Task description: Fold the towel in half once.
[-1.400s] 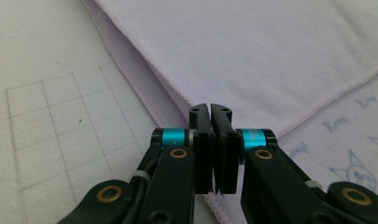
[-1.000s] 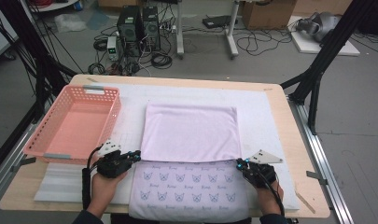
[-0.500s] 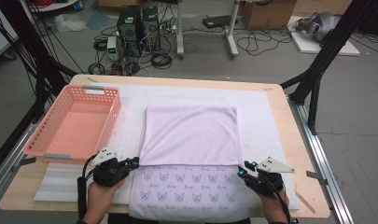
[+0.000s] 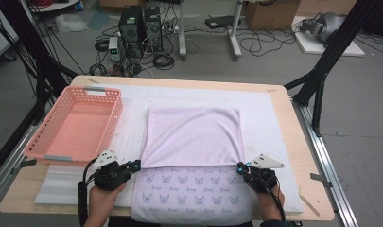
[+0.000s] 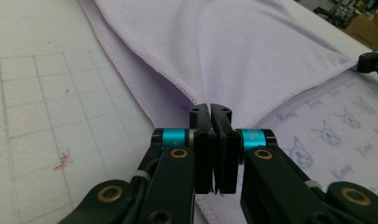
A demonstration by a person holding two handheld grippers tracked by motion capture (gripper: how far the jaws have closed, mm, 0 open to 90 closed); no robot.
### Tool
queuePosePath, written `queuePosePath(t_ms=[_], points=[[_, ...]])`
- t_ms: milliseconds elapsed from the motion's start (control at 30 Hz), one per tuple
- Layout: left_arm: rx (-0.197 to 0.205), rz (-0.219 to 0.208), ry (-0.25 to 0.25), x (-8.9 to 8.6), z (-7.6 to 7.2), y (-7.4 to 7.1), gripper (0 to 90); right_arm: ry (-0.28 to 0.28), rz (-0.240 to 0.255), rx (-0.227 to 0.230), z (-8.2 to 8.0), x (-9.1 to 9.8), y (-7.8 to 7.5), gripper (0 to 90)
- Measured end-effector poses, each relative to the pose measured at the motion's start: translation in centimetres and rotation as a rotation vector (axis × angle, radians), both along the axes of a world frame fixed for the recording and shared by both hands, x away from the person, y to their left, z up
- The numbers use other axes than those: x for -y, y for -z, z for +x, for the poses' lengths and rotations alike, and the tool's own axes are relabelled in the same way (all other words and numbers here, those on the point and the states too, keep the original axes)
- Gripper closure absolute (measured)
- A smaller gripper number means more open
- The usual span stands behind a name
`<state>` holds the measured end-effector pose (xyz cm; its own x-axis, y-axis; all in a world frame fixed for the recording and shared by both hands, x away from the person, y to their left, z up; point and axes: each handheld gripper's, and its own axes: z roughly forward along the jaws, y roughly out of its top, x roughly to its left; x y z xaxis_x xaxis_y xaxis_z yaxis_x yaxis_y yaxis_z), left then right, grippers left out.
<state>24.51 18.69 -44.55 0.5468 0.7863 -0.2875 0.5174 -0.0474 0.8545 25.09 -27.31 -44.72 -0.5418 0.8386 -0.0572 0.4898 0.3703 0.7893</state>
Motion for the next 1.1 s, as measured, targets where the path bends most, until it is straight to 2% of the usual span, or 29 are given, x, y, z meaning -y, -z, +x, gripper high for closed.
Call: queuePosePath(t_ms=[100, 233, 400, 667, 867, 1100], points=[[0.002, -0.002, 0.011, -0.2, -0.5, -0.3, 87.5, -0.027, 0.013, 0.003, -0.8, 0.3, -0.6, 87.2], [0.002, -0.018, 0.017, -0.5, -1.5, -0.8, 87.5, -0.069, -0.019, 0.006, -2.2, 0.5, -1.0, 87.2], [-0.003, -0.005, 0.039, -0.6, -3.1, -1.1, 87.5, -0.098, -0.018, 0.004, -4.1, 0.8, -1.6, 87.2], [-0.005, 0.03, 0.074, -0.8, -6.1, -1.2, 87.5, -0.122, -0.014, -0.009, -7.4, 1.0, -1.7, 87.2], [-0.012, 0.031, 0.075, -1.0, -7.6, -1.1, 87.4, -0.132, -0.006, -0.007, -9.5, 1.0, -1.8, 87.2], [-0.011, 0.035, 0.1, -1.4, -9.7, -1.4, 87.5, -0.145, 0.01, 0.0, -12.0, 1.2, -2.4, 87.2]])
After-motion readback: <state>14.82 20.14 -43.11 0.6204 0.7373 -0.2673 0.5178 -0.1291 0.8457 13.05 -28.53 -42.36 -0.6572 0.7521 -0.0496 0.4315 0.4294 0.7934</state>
